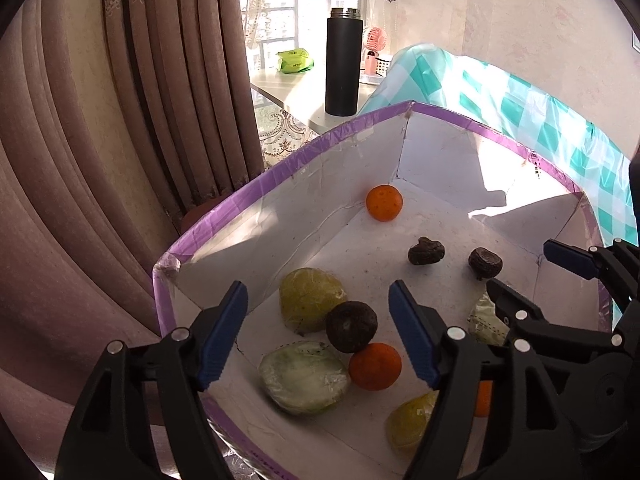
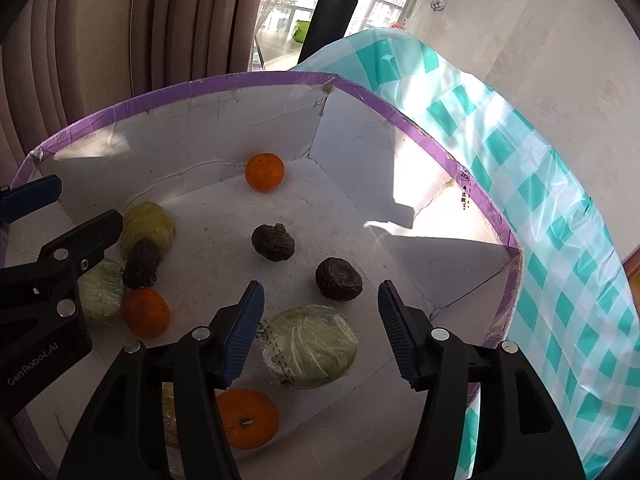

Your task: Organize fruits

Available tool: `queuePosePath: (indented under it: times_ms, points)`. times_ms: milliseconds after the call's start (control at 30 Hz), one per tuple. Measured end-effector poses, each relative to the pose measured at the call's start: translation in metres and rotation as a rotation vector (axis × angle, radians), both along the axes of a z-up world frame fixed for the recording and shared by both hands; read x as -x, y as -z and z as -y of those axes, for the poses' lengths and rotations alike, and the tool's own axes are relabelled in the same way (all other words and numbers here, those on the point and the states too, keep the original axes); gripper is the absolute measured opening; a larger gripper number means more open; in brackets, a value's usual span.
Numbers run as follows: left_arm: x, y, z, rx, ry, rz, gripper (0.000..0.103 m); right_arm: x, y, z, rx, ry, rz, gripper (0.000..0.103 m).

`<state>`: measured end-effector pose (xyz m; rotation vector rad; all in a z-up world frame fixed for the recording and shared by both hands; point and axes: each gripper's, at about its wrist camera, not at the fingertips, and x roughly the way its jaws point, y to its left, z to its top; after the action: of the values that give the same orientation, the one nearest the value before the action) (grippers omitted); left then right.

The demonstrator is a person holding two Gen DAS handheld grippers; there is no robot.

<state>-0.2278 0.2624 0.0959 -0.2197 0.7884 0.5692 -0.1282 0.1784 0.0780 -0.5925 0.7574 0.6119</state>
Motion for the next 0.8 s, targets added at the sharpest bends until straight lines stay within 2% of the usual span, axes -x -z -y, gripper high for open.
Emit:
queuePosePath:
  times_ms: [33,67,100,267,367,467,800]
  points:
    - [0.001,-0.001,0.001,-0.013,-0.014,-0.006,0.091,0.000,0.000,0.000,0.004,-0.001,0.001,0.067]
    - [0.002,-0.003,0.001,-0.015,-0.026,-0.004,0.099,0.001,0.000,0.000,0.008,-0.003,0.001,0.068]
    - [0.002,-0.004,0.001,-0.008,-0.025,0.000,0.101,0.000,-0.001,0.000,0.002,-0.005,-0.005,0.071]
    - [0.002,-0.005,-0.003,0.013,-0.011,0.013,0.101,-0.002,0.001,0.002,0.008,-0.005,-0.029,0.076]
    - [-0.001,-0.004,-0.006,0.034,0.002,0.008,0.101,-0.005,0.005,0.004,0.023,-0.008,-0.057,0.086]
    - [-0.011,-0.001,-0.009,0.065,0.020,-0.029,0.101,-0.002,0.010,0.002,0.062,-0.025,-0.039,0.086]
    - [-0.025,0.007,-0.006,0.043,0.016,-0.142,0.101,-0.004,0.012,0.000,0.075,-0.050,-0.086,0.086]
